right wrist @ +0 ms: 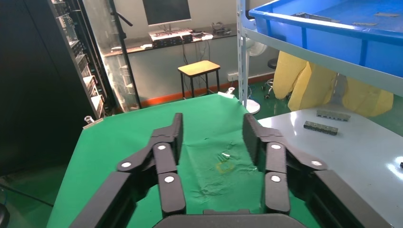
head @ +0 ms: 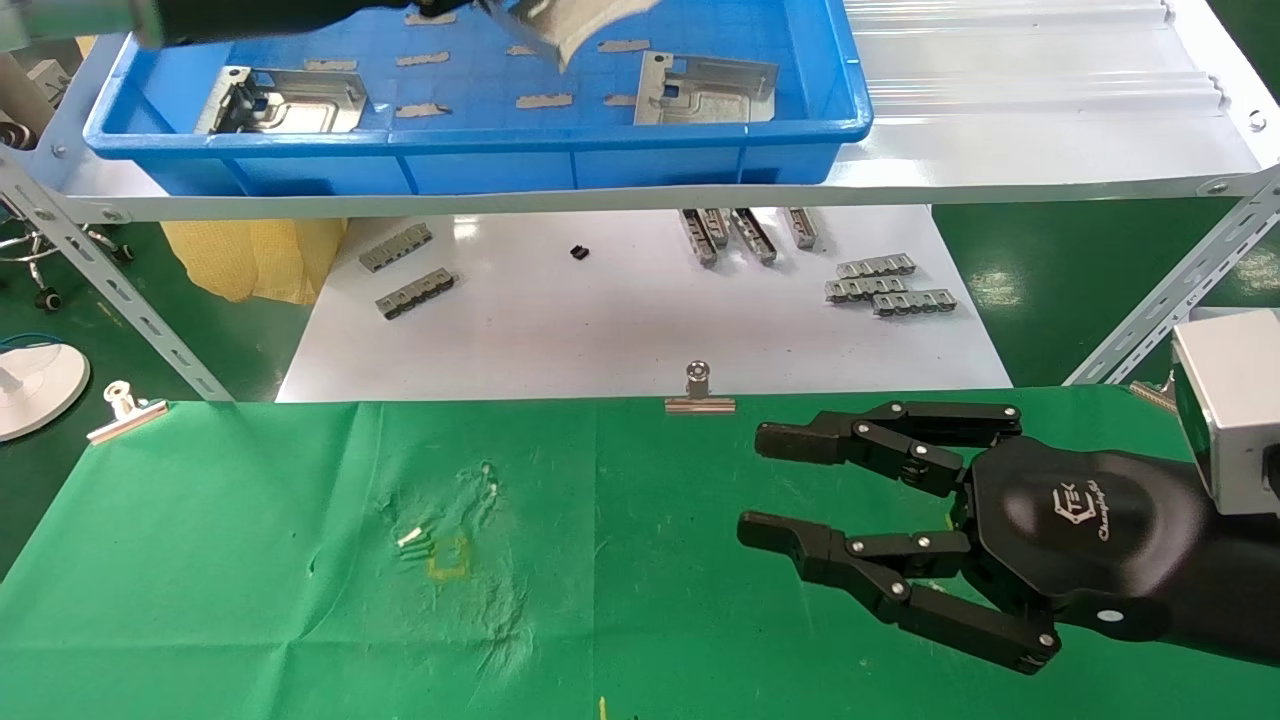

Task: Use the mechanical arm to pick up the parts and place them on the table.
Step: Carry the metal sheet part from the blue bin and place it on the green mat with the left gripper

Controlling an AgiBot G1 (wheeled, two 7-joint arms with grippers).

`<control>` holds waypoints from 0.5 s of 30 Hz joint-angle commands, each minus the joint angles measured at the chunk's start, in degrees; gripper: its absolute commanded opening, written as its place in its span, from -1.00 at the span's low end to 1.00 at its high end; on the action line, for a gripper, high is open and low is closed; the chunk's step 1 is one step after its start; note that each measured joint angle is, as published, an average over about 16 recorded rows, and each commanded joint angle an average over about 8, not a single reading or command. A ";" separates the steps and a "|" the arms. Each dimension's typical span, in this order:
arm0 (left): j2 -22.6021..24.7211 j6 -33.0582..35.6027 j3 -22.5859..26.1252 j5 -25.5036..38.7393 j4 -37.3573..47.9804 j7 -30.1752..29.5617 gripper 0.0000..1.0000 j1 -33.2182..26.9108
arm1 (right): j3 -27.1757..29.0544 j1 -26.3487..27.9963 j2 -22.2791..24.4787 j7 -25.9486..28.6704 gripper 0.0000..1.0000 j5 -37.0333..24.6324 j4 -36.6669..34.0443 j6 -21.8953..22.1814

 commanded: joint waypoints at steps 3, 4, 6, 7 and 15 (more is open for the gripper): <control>-2.80 9.90 -0.38 -1.04 -0.97 2.57 -1.00 0.33 | 0.00 0.00 0.00 0.00 1.00 0.00 0.00 0.00; -3.56 12.67 -0.46 -1.37 -1.30 3.30 -1.00 0.52 | 0.00 0.00 0.00 0.00 1.00 0.00 0.00 0.00; -4.99 17.21 -0.48 -2.02 -2.23 4.74 -1.00 1.04 | 0.00 0.00 0.00 0.00 1.00 0.00 0.00 0.00; -5.68 19.03 -0.41 -2.37 -2.86 5.38 -1.00 1.38 | 0.00 0.00 0.00 0.00 1.00 0.00 0.00 0.00; -12.93 22.19 3.64 -7.53 -15.96 5.64 -1.00 6.26 | 0.00 0.00 0.00 0.00 1.00 0.00 0.00 0.00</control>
